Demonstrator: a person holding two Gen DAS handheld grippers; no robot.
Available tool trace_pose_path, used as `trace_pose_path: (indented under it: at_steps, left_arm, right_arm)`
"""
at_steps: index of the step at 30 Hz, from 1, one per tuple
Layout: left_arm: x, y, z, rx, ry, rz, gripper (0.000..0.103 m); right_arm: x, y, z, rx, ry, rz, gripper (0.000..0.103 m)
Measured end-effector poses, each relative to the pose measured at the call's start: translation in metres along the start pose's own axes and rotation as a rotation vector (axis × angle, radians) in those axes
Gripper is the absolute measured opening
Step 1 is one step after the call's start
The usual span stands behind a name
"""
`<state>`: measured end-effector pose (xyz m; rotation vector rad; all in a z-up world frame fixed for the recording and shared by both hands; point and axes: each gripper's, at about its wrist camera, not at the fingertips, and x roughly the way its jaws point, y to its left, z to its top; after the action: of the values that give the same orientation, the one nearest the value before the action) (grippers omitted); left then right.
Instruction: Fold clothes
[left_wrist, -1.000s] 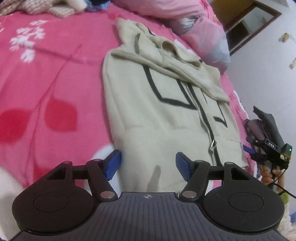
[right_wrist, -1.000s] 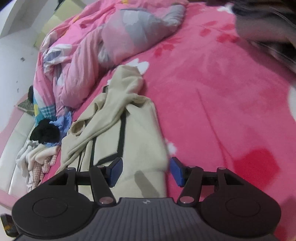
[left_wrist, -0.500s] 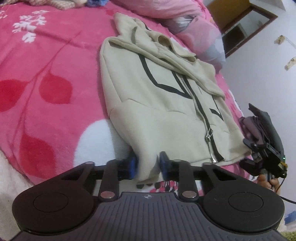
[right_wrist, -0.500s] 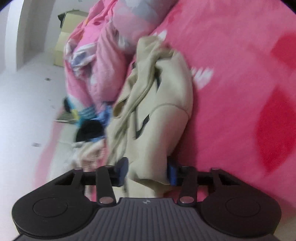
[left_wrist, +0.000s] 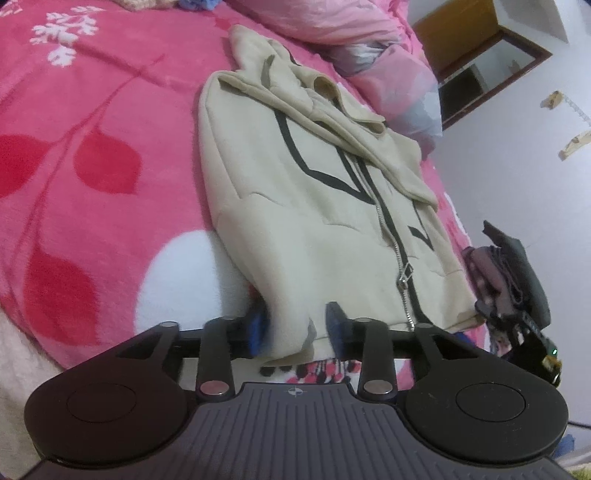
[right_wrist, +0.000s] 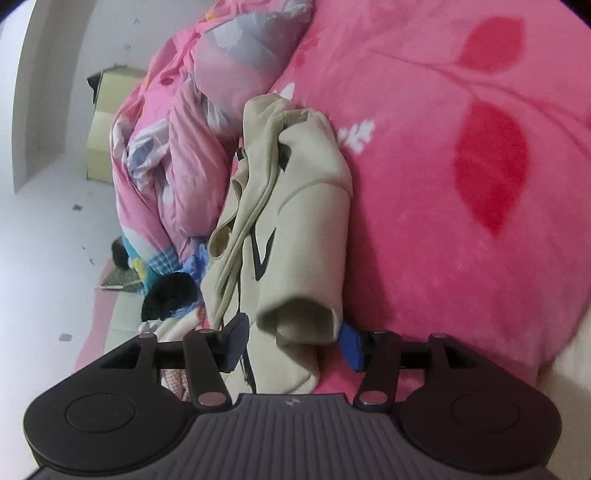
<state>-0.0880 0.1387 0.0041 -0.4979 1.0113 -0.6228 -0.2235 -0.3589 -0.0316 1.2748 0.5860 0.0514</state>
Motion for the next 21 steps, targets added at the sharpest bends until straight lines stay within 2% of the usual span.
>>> trace_pose_path:
  at_steps: [4, 6, 7, 8, 9, 11, 14, 16, 21]
  left_arm:
    - [0.003, 0.003, 0.002, -0.046, -0.015, -0.004, 0.034]
    - [0.003, 0.004, 0.002, -0.059, -0.025, 0.008, 0.013]
    - [0.003, 0.004, 0.002, -0.061, -0.03, 0.013, 0.011]
    - [0.002, 0.004, 0.002, -0.064, -0.034, 0.018, 0.01]
    - [0.002, 0.004, 0.002, -0.067, -0.038, 0.023, 0.009]
    - [-0.003, -0.001, 0.003, -0.054, -0.069, 0.016, 0.008]
    - [-0.017, -0.005, 0.01, -0.064, -0.128, -0.057, 0.008]
    - [-0.024, -0.007, 0.02, -0.083, -0.165, -0.118, 0.008]
    - [-0.028, -0.019, 0.058, -0.083, -0.239, -0.186, 0.008]
  right_arm:
    - [0.019, 0.005, -0.013, -0.04, -0.006, 0.016, 0.054]
    - [0.026, 0.015, -0.014, -0.127, -0.033, -0.021, 0.047]
    - [0.031, 0.021, -0.017, -0.171, -0.044, -0.054, 0.032]
    - [0.035, 0.028, -0.02, -0.214, -0.057, -0.098, 0.011]
    - [0.037, 0.033, -0.021, -0.23, -0.068, -0.111, 0.007]
    - [0.036, 0.043, -0.022, -0.255, -0.093, -0.107, 0.005]
    - [0.027, 0.065, -0.021, -0.303, -0.136, -0.068, 0.005]
    - [0.026, 0.079, -0.017, -0.338, -0.157, -0.052, 0.005]
    - [0.034, 0.112, 0.002, -0.422, -0.199, -0.019, 0.005]
